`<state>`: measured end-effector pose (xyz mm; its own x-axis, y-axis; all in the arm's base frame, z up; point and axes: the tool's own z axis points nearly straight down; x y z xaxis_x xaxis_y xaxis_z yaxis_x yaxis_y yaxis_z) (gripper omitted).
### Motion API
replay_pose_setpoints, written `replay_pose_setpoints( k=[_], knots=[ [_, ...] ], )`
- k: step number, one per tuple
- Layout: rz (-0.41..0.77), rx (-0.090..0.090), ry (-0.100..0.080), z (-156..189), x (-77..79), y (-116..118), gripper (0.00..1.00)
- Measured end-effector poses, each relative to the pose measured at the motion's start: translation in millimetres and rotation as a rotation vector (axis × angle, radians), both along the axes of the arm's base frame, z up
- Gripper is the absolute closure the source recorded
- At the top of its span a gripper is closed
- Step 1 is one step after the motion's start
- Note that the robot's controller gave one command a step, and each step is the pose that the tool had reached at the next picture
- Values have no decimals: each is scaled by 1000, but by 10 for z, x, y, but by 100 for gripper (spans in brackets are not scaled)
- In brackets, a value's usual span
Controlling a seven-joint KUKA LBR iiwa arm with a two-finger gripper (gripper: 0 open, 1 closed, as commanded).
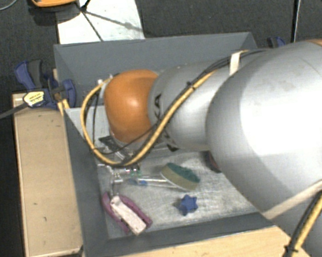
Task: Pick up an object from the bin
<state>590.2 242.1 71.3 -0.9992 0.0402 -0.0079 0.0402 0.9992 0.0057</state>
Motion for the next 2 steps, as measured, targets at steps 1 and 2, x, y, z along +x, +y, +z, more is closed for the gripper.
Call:
replay_pose_setpoints(
  k=[1, 2],
  knots=[
    [-2, -2, 4, 9, 10, 4, 0],
    [-6, -2, 2, 17, 21, 5, 0]
  ],
)
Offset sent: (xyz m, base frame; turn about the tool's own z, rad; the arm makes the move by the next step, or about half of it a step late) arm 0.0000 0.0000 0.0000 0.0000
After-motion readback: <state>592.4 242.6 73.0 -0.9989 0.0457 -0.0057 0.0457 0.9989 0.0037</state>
